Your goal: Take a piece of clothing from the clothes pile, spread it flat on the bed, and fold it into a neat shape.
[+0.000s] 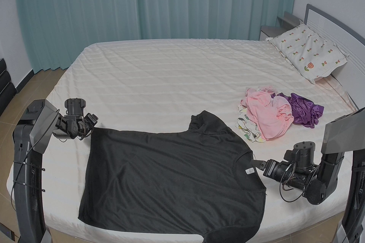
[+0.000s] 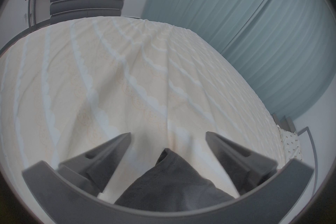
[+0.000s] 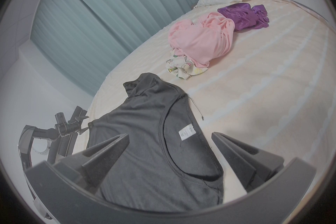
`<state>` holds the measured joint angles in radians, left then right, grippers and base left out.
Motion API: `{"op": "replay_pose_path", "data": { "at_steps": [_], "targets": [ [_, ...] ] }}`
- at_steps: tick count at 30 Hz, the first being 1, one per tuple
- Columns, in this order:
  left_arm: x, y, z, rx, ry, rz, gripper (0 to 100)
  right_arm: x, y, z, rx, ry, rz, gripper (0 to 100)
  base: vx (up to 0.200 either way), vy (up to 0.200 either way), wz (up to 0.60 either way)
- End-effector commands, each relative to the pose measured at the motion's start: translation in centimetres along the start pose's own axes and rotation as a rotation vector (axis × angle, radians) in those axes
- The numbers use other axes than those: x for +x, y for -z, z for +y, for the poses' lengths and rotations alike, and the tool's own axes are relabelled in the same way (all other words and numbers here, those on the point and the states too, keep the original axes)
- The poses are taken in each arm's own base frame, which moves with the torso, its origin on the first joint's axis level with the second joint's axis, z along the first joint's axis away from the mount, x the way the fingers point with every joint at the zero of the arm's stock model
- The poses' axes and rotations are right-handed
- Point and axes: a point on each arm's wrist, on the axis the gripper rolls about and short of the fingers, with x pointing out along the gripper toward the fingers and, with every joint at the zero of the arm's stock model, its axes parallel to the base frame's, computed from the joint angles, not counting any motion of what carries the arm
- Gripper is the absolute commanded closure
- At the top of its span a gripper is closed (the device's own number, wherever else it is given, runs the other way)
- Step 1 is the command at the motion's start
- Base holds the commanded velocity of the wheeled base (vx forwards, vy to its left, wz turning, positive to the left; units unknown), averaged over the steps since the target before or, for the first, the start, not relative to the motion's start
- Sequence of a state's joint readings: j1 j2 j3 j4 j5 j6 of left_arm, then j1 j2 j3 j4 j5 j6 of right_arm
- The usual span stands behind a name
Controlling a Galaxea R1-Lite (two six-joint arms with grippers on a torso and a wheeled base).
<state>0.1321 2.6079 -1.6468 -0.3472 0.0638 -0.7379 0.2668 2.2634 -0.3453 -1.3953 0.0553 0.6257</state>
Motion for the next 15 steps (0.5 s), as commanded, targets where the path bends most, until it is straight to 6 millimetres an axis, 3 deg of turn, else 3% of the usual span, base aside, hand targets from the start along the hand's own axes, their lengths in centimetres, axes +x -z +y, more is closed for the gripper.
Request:
{"op": "replay_pose_path", "data": {
  "at_steps": [1,5,10,15],
  "targets": [
    [-2.3,-2.1,-0.2,-0.017,0.017,-0.017,0,1.5,-1.5,0.9,-0.005,-0.039,-0.056,0,0.000,0.000,0.00],
    [-4.8,-2.8,-0.1,-0.027,0.042,0.012,0,3.6,-3.0,1.8,-0.007,-0.041,-0.059,0,0.000,0.000,0.00],
    [-8.5,-2.3,0.3,-0.074,0.086,0.115,0,8.2,-5.9,3.6,-0.008,-0.032,-0.044,0,0.000,0.000,0.00],
    [-9.2,-1.2,1.0,-0.075,0.082,0.152,0,11.9,-6.2,3.6,-0.012,-0.002,-0.002,0,0.000,0.000,0.00]
  ]
}}
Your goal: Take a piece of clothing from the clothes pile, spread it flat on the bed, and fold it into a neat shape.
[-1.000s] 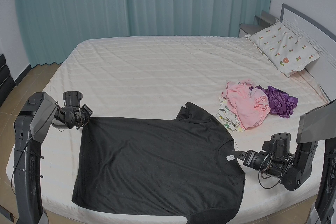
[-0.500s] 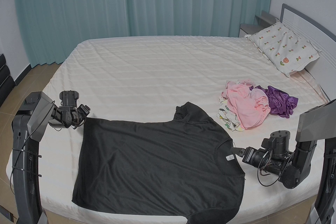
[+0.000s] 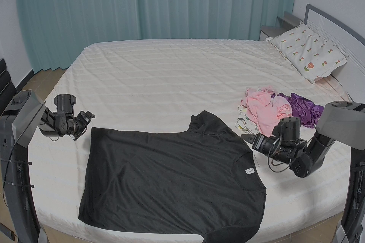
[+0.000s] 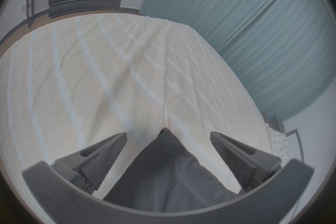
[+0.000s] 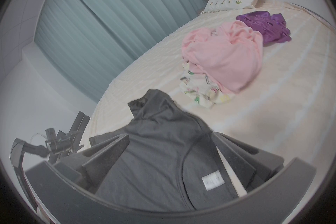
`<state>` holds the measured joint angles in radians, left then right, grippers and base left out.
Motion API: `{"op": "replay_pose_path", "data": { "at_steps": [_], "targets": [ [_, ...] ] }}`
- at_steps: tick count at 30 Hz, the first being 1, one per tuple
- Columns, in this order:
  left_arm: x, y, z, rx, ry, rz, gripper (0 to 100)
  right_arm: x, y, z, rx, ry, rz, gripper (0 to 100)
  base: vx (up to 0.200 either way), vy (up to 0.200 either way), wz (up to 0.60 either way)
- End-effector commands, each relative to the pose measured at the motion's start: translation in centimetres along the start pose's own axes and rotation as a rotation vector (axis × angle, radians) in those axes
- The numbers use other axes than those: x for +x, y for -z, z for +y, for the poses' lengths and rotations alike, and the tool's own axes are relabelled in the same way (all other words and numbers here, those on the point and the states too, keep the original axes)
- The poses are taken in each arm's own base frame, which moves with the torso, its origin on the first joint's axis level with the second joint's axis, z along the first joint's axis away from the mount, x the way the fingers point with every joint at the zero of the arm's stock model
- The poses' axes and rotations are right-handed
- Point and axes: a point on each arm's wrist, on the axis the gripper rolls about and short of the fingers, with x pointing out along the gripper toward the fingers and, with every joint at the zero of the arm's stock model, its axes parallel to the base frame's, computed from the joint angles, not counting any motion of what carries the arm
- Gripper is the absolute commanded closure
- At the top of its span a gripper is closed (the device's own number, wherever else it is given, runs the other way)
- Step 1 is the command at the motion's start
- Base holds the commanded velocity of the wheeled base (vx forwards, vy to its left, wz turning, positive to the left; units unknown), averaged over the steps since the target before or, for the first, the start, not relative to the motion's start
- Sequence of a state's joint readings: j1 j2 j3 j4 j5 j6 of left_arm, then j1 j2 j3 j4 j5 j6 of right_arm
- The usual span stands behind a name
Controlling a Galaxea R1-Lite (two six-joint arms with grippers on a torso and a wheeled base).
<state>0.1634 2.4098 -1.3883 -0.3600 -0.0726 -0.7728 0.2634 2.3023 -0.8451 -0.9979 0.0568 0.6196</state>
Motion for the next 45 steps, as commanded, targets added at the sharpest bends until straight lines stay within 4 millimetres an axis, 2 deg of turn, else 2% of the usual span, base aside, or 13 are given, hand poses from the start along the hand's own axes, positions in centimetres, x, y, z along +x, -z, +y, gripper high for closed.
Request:
{"op": "replay_pose_path", "data": {
  "at_steps": [1,2,5,9,17,18,24,28,33,41,42,45],
  "targets": [
    [-3.7,0.4,-0.1,-0.021,0.034,0.041,0,4.8,-0.2,-0.1,-0.003,0.034,0.050,0,0.000,0.000,0.00],
    [-3.7,0.8,0.3,-0.020,0.031,0.046,0,6.6,0.0,-0.2,-0.013,0.050,0.076,0,0.000,0.000,0.00],
    [-3.6,1.4,0.7,-0.021,0.017,0.064,0,8.5,0.5,-0.9,-0.048,0.069,0.100,0,0.000,0.000,0.00],
    [-3.4,2.4,0.6,-0.012,0.012,0.086,0,9.9,0.9,-1.2,-0.054,0.066,0.113,0,0.000,0.000,0.00],
    [-3.4,3.0,0.1,-0.004,0.016,0.094,0,11.4,0.3,-0.9,-0.053,0.058,0.117,0,0.000,0.000,0.00],
    [-3.4,3.0,0.1,-0.006,0.015,0.094,0,11.5,0.2,-0.9,-0.053,0.056,0.115,100,0.000,0.000,0.00],
    [-3.4,3.0,0.1,-0.007,0.013,0.094,0,11.8,0.0,-1.4,-0.051,0.080,0.115,100,0.000,0.000,0.00],
    [-3.4,3.1,0.2,-0.006,0.009,0.096,0,11.3,-0.7,-1.9,-0.042,0.097,0.109,100,0.000,0.000,0.00],
    [-3.5,3.1,0.1,-0.003,0.009,0.091,0,9.3,-1.8,-2.8,-0.023,0.118,0.113,100,0.000,0.000,0.00],
    [-3.6,3.0,0.1,-0.001,0.005,0.083,0,9.1,-1.4,-3.1,-0.022,0.129,0.128,100,0.000,0.000,0.00],
    [-3.6,3.0,0.1,-0.001,-0.002,0.078,0,9.1,-1.4,-3.1,-0.024,0.130,0.129,0,0.000,0.000,0.00],
    [-3.7,2.9,0.1,0.000,-0.008,0.072,0,9.0,-1.6,-2.9,-0.023,0.123,0.117,0,0.000,0.000,0.00]
  ]
}}
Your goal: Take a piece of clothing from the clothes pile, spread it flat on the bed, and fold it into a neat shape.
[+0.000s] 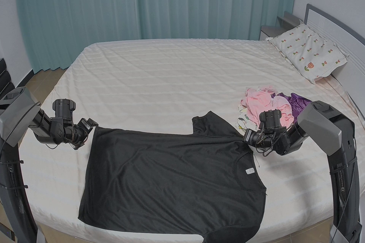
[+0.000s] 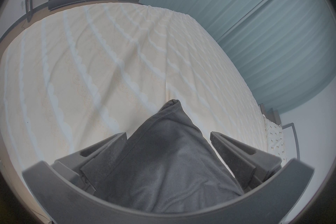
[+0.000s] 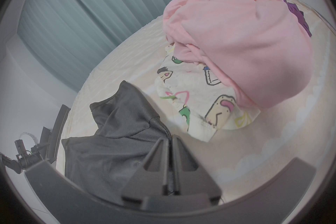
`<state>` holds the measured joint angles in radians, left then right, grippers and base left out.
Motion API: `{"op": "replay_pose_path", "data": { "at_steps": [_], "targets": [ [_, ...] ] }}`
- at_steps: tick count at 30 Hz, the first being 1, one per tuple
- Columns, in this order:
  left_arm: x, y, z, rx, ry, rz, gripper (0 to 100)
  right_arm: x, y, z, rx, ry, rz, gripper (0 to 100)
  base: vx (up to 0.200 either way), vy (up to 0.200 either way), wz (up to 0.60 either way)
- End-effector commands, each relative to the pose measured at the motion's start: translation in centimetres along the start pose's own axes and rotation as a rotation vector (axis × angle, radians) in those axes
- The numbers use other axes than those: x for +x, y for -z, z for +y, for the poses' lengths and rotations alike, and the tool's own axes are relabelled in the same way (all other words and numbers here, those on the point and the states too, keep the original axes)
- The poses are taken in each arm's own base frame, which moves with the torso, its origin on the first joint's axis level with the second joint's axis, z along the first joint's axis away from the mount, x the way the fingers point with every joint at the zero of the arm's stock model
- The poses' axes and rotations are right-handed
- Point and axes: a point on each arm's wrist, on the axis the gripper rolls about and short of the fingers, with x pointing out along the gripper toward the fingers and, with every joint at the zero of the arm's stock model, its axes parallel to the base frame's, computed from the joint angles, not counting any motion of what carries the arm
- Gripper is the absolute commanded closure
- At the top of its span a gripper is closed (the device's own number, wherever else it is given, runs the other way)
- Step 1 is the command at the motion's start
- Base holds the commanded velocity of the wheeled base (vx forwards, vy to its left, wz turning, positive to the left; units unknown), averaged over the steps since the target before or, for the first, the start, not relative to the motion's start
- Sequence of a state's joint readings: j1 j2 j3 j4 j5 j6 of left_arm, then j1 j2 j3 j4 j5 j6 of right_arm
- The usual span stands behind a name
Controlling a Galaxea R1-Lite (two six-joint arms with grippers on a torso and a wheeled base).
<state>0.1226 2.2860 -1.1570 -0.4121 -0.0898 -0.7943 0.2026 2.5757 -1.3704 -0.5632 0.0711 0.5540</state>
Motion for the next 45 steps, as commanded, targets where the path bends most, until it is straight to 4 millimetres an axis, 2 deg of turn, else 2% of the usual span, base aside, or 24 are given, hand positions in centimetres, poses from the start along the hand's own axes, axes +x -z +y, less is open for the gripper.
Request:
{"op": "replay_pose_path", "data": {
  "at_steps": [1,3,6,7,8,9,10,11,15,18,21,22,23,25,26,27,31,34,45],
  "targets": [
    [-0.2,0.0,0.0,0.000,-0.002,-0.003,0,-0.6,-0.6,0.5,0.003,-0.013,-0.020,0,0.000,0.000,0.00],
    [-0.4,0.0,0.0,0.000,-0.001,-0.004,0,-1.0,-0.8,0.6,0.010,-0.016,-0.027,0,0.000,0.000,0.00],
    [-1.7,0.2,-0.1,0.002,0.000,0.000,0,-4.0,-1.6,0.9,0.019,-0.026,-0.045,0,0.000,0.000,0.00],
    [-1.7,0.2,-0.1,0.002,0.000,0.000,0,-4.0,-1.6,0.9,0.019,-0.026,-0.045,0,0.000,0.000,0.00],
    [-2.7,0.5,0.0,0.000,0.004,0.012,0,-5.9,-1.4,0.8,0.020,-0.025,-0.048,0,0.000,0.000,0.00],
    [-2.7,0.5,0.0,0.000,0.004,0.012,0,-5.9,-1.4,0.8,0.020,-0.025,-0.048,0,0.000,0.000,0.00],
    [-3.4,0.6,0.0,0.001,0.006,0.016,0,-7.2,-1.2,0.8,0.021,-0.026,-0.052,0,0.000,0.000,0.00],
    [-4.4,1.2,0.4,0.001,0.004,0.039,0,-9.3,-0.7,0.7,0.030,-0.036,-0.060,0,0.000,0.000,0.00],
    [-6.7,3.1,1.5,-0.004,0.014,0.134,0,-13.7,1.5,0.6,0.121,-0.066,-0.072,0,-0.150,0.000,0.00],
    [-7.9,4.4,2.3,-0.006,0.010,0.176,0,-15.7,2.9,0.4,0.169,-0.076,-0.071,0,-0.200,0.000,0.00],
    [-9.3,6.4,3.8,0.001,0.019,0.202,0,-17.8,4.9,-0.9,0.216,-0.074,-0.061,0,-0.200,0.000,0.00],
    [-9.3,6.5,3.9,0.002,0.020,0.203,0,-17.9,5.0,-1.0,0.219,-0.072,-0.061,0,-0.200,0.000,0.00],
    [-9.8,7.4,4.7,0.007,0.028,0.196,0,-18.2,6.2,-1.8,0.237,-0.056,-0.044,0,-0.200,0.000,0.00],
    [-10.2,8.2,5.4,0.013,0.036,0.190,0,-18.3,7.1,-2.4,0.253,-0.048,-0.032,0,-0.200,0.000,0.00],
    [-10.2,8.2,5.4,0.013,0.036,0.190,0,-18.3,7.1,-2.4,0.253,-0.048,-0.032,0,-0.200,0.000,0.00],
    [-10.8,9.2,6.2,0.022,0.035,0.190,0,-18.5,7.8,-2.8,0.284,-0.058,-0.038,0,-0.200,0.000,0.00],
    [-11.4,10.9,7.7,0.091,-0.007,0.230,0,-18.0,8.6,-3.1,0.309,-0.064,-0.040,0,-0.200,0.000,0.00],
    [-11.1,11.3,8.2,0.121,-0.021,0.239,0,-17.9,8.8,-3.3,0.309,-0.063,-0.037,0,-0.133,0.000,0.00],
    [-7.8,13.2,10.2,0.164,-0.155,0.184,0,-17.9,10.1,-3.2,0.303,-0.057,0.000,0,0.000,0.000,0.00]
  ]
}}
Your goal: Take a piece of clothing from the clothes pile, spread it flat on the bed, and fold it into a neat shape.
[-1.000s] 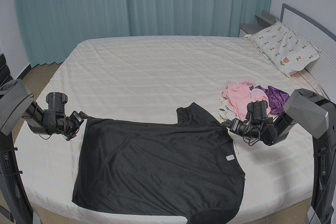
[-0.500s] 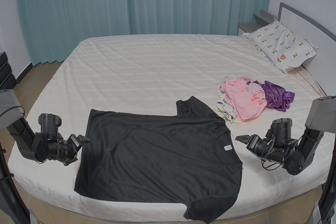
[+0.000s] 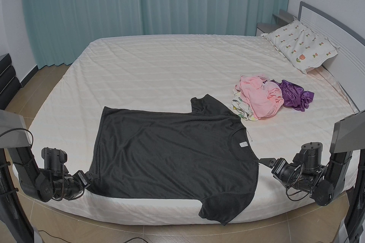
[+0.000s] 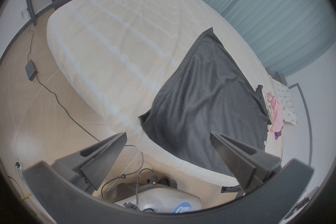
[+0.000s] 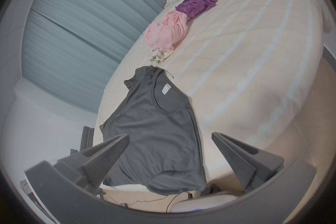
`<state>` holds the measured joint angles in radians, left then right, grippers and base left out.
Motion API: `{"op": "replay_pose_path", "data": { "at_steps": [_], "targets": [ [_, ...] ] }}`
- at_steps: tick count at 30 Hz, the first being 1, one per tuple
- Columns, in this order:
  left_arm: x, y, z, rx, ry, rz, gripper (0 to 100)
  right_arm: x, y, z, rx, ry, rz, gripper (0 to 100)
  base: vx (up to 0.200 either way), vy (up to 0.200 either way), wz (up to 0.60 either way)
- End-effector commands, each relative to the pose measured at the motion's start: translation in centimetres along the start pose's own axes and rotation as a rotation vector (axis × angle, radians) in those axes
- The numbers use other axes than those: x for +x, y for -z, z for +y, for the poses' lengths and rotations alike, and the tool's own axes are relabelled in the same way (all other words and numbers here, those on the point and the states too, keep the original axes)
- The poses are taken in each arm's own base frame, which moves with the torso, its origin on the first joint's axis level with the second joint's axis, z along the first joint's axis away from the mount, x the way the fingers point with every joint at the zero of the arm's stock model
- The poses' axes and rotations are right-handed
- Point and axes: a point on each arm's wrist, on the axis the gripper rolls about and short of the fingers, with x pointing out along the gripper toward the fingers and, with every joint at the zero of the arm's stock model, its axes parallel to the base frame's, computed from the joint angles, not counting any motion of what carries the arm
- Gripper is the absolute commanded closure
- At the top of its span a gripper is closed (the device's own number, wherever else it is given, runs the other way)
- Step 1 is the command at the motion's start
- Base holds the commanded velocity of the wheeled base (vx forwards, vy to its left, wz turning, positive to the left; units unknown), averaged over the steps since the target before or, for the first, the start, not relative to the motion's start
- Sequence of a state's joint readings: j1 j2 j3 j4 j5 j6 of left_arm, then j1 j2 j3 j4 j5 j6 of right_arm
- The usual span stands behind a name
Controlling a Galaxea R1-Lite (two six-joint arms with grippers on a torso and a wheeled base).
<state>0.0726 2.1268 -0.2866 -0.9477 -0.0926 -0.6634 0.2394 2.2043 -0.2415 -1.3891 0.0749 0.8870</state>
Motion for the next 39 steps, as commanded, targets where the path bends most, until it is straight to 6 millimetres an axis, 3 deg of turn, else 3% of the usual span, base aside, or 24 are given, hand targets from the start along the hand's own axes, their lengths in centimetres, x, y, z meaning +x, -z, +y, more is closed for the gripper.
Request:
{"op": "replay_pose_path", "data": {
  "at_steps": [1,5,13,14,23,30,39],
  "targets": [
    [2.4,1.6,0.7,0.024,-0.076,-0.001,0,-0.1,0.8,-0.5,-0.004,0.009,0.019,0,0.000,0.000,0.00],
    [3.6,2.5,0.1,0.063,-0.104,-0.049,0,-0.1,1.1,-0.8,-0.008,-0.004,0.010,0,0.000,0.000,0.00],
    [4.5,2.5,-0.4,0.073,-0.087,-0.082,0,-0.2,1.5,-0.9,-0.017,-0.020,0.009,0,0.000,0.000,0.00],
    [4.5,2.5,-0.4,0.073,-0.087,-0.082,100,-0.2,1.5,-0.9,-0.017,-0.020,0.009,0,0.000,0.000,0.00],
    [4.0,2.4,0.3,0.056,-0.113,-0.081,100,0.1,1.5,-0.8,-0.051,-0.025,0.012,0,0.000,0.000,0.00],
    [2.4,2.1,1.6,0.013,-0.136,-0.081,100,2.9,1.5,-0.7,-0.190,0.018,0.065,0,0.000,0.000,0.00],
    [2.4,1.7,2.9,0.022,-0.177,-0.076,100,6.5,0.9,0.5,-0.245,0.069,0.135,0,0.000,0.000,0.00]
  ]
}}
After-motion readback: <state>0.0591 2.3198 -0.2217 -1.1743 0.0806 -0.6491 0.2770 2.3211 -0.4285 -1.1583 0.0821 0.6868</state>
